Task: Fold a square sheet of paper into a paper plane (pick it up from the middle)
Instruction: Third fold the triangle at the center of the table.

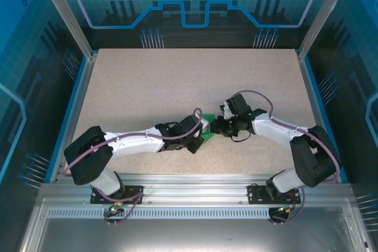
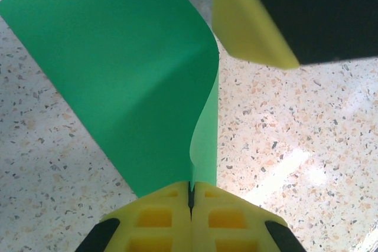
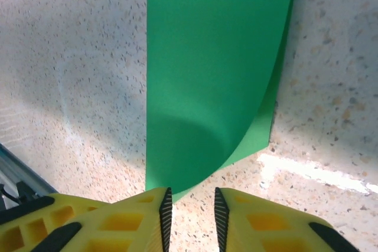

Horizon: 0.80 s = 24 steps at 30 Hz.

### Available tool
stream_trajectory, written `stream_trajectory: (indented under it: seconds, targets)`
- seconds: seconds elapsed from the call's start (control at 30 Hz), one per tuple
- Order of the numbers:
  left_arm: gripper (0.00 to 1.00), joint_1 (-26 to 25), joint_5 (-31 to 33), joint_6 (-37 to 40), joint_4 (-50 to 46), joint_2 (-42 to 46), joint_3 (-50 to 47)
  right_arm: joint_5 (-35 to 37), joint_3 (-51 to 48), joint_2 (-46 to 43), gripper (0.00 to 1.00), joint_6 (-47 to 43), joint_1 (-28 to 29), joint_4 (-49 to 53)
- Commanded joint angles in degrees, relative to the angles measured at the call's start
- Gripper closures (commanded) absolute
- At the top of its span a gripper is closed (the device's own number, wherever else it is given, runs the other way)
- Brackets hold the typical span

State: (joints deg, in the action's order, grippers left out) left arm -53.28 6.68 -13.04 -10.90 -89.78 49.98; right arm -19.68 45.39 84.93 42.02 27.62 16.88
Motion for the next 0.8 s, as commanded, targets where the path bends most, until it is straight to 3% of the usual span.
stream_trajectory:
  seconds: [0.0,0.57,0.77]
  targets:
    - [1.0,1.02,-3.45,1.75,1.01,-1.19,-0.36,1.36,3.59,2.99,0.75,-2.66,0.62,2.43]
    - [1.0,5.59,-8.48,3.96,1.32,-3.86,0.47,6.93,18.43,21.92,0.81,-10.71,1.54,9.48]
    - [1.0,7.26,-10.4,4.63,0.84,-5.26,1.48,7.99,20.0,23.89,0.82,-13.24,1.89,11.81]
